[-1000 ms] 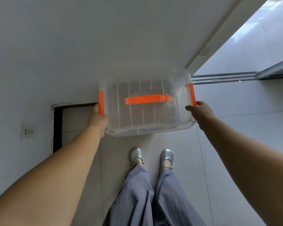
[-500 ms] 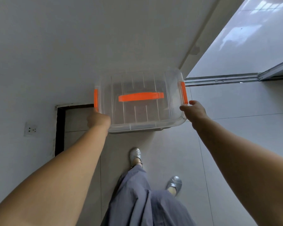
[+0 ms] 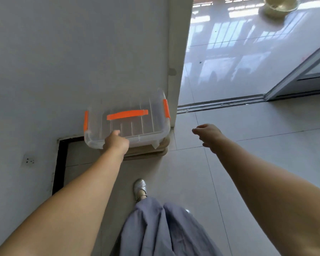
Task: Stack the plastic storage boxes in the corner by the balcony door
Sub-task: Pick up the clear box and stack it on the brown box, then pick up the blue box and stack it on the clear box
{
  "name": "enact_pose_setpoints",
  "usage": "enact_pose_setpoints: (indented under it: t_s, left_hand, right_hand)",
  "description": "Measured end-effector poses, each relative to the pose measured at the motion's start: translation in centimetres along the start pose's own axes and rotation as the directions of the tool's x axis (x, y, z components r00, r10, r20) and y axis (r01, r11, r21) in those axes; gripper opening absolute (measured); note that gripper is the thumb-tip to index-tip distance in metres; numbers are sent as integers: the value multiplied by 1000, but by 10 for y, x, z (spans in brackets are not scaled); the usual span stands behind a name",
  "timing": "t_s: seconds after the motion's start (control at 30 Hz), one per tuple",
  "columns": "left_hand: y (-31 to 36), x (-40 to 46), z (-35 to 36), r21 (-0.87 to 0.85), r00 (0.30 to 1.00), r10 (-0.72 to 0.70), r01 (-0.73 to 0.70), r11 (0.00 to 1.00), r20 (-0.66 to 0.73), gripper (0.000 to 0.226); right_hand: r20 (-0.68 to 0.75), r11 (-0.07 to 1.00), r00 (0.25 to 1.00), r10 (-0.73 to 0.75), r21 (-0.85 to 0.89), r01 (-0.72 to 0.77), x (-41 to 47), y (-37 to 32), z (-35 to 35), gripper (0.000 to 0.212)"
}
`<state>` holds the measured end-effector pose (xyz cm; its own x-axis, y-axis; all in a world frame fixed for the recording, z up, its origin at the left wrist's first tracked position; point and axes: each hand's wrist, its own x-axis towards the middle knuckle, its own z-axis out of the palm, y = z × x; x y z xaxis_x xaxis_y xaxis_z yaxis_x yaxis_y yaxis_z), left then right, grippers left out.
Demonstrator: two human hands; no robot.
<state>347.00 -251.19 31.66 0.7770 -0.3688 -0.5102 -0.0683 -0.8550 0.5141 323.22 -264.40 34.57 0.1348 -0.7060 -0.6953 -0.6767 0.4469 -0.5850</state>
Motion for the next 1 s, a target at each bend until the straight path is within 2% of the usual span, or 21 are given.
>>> enact_pose_setpoints:
  t_s: [0.1, 0.17, 0.33, 0.4, 0.5, 0.57, 0.63, 0.8, 0.83, 0.87, 1.0]
  left_hand:
    - [26, -44, 23, 10, 997, 58, -59, 998, 56, 55]
    - [49, -76, 47, -1, 983, 119, -120, 993, 140, 56]
    - [109, -159, 116, -35, 897, 313, -319, 947, 313, 46]
    - [133, -191, 151, 37, 818, 375, -432, 901, 437, 47]
    - [163, -233, 194, 75, 719, 433, -555, 829, 543, 44]
    - [184, -269, 238, 112, 652, 438, -625, 772, 619, 43]
    - [195, -289, 253, 131, 621, 434, -656, 743, 653, 43]
    - [236, -368, 351, 100, 465, 418, -753, 650, 780, 41]
    - [248, -386, 377, 93, 433, 408, -769, 632, 804, 40]
    - [258, -403, 400, 90, 405, 392, -781, 618, 826, 38]
    - [288, -466, 466, 78, 294, 339, -845, 529, 894, 35]
  right_hand:
    - [-15, 998, 1000, 28, 48, -27, -24, 30, -47, 43]
    - [-58, 991, 996, 63, 119, -55, -40, 57, -82, 40]
    - [-218, 933, 956, 196, 340, -113, -80, 134, -163, 32]
    - [-277, 886, 922, 271, 447, -126, -100, 174, -196, 26]
    - [-340, 817, 860, 380, 559, -140, -123, 229, -233, 13]
    - [-388, 751, 792, 472, 647, -131, -139, 276, -260, 19]
    - [-374, 709, 763, 526, 688, -151, -145, 298, -267, 31]
    - [-338, 554, 661, 669, 820, -141, -166, 375, -324, 16]
    - [-340, 514, 627, 701, 851, -113, -164, 395, -340, 47]
    - [-324, 495, 611, 723, 860, -129, -168, 406, -356, 22]
    - [-315, 445, 539, 781, 887, -127, -178, 452, -396, 9]
